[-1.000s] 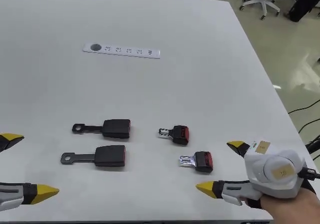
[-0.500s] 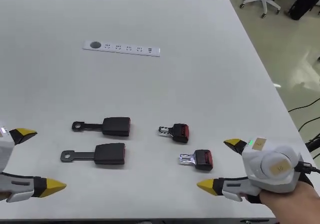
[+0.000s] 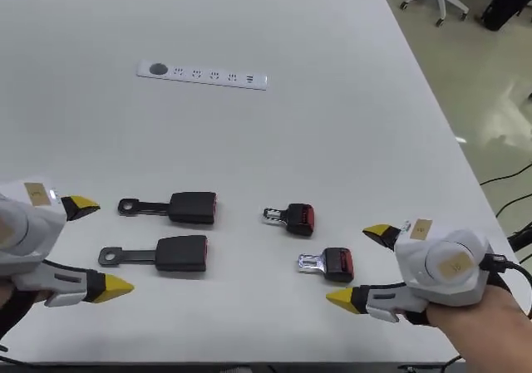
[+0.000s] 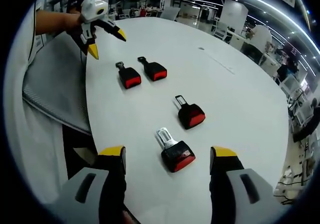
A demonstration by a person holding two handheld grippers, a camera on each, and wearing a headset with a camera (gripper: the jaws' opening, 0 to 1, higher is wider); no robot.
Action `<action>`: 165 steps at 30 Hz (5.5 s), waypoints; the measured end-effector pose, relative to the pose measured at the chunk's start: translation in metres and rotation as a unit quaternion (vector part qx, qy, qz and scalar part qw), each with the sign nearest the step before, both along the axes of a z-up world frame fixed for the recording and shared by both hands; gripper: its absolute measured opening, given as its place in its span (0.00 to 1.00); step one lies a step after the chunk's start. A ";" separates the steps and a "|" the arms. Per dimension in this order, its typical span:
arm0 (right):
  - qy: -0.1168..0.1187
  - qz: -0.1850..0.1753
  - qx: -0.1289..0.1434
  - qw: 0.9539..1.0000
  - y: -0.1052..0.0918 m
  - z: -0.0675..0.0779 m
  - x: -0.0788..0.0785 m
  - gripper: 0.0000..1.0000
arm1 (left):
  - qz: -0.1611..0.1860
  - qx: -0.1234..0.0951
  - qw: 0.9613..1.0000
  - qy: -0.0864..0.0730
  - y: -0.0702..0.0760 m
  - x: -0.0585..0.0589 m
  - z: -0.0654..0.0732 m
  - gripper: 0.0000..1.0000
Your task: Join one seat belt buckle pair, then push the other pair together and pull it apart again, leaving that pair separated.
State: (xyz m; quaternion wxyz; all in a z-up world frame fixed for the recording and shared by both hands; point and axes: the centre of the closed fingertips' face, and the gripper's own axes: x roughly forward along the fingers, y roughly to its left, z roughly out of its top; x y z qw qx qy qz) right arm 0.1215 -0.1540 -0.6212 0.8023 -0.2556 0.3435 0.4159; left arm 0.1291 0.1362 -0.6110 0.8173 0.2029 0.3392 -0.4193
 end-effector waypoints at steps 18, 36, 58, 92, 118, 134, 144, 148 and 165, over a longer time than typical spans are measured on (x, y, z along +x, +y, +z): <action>0.045 0.070 -0.027 0.996 -0.004 -0.027 0.009 0.53 | -0.099 0.016 0.994 0.053 -0.046 0.005 -0.033 0.60; 0.082 0.132 -0.060 0.986 -0.010 -0.054 0.017 0.44 | -0.156 0.031 0.984 0.082 -0.062 0.013 -0.050 0.48; 0.101 0.170 -0.084 0.977 -0.014 -0.069 0.019 0.37 | -0.219 0.052 0.970 0.095 -0.075 0.016 -0.056 0.38; 0.102 0.208 -0.103 0.967 -0.015 -0.074 0.018 0.33 | -0.275 0.123 0.950 0.087 -0.063 0.014 -0.078 0.33; 0.106 0.195 -0.089 0.971 0.015 -0.071 0.011 0.33 | -0.274 0.134 0.949 0.082 -0.064 0.009 -0.076 0.33; 0.090 0.215 -0.063 0.970 0.078 -0.071 0.007 0.33 | -0.272 0.136 0.949 0.083 -0.065 0.008 -0.075 0.33; 0.084 0.216 -0.052 0.971 0.110 -0.070 0.011 0.32 | -0.270 0.137 0.949 0.084 -0.064 0.010 -0.077 0.33; 0.085 0.218 -0.054 0.971 0.120 -0.071 0.015 0.32 | -0.271 0.137 0.949 0.084 -0.064 0.009 -0.077 0.33; 0.081 0.236 -0.073 0.966 0.135 -0.071 0.017 0.32 | -0.273 0.146 0.947 0.085 -0.062 0.011 -0.080 0.33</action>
